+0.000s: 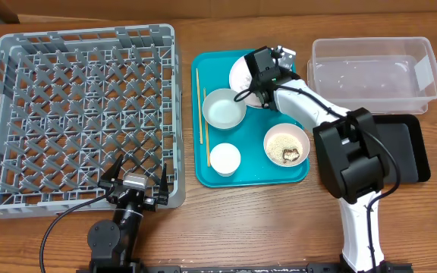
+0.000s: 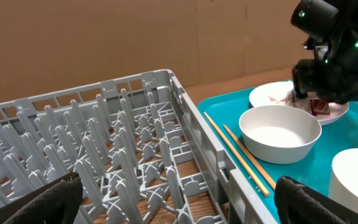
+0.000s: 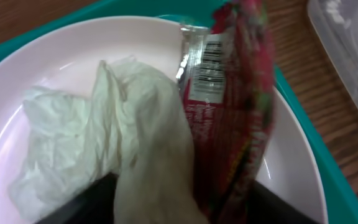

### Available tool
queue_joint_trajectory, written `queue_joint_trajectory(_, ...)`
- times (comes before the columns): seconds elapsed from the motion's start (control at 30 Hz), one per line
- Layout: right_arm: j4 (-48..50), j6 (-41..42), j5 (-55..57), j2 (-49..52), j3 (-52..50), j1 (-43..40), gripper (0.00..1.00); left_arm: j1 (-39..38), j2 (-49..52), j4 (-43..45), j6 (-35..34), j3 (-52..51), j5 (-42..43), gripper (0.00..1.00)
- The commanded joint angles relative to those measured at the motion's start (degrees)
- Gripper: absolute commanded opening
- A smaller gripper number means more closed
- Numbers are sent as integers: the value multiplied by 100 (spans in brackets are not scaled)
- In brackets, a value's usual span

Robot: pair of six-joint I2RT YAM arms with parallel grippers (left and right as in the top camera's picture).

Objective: Sort waste into correct bins and load items into the dishwasher
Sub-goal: 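Grasp the tissue and wrapper, carry them into the clear bin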

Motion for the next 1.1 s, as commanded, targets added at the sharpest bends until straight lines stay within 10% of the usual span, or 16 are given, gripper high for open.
queue_joint_trajectory(0.0, 39, 22, 107, 46, 111, 2, 52, -9, -61, -11, 105, -24, 0, 100)
queue_joint_trajectory(0.23, 9, 13, -11, 66, 129, 7, 4, -9, -61, -13, 105, -24, 0, 100)
queue_joint_trajectory(0.77, -2096, -328, -358, -2876, 1128, -210, 4, -9, -61, -13, 105, -24, 0, 100)
queue_joint_trajectory(1.07, -2555, -142, -52, -2857, 890, -1506, 4, -9, -61, -11, 105, -24, 0, 100)
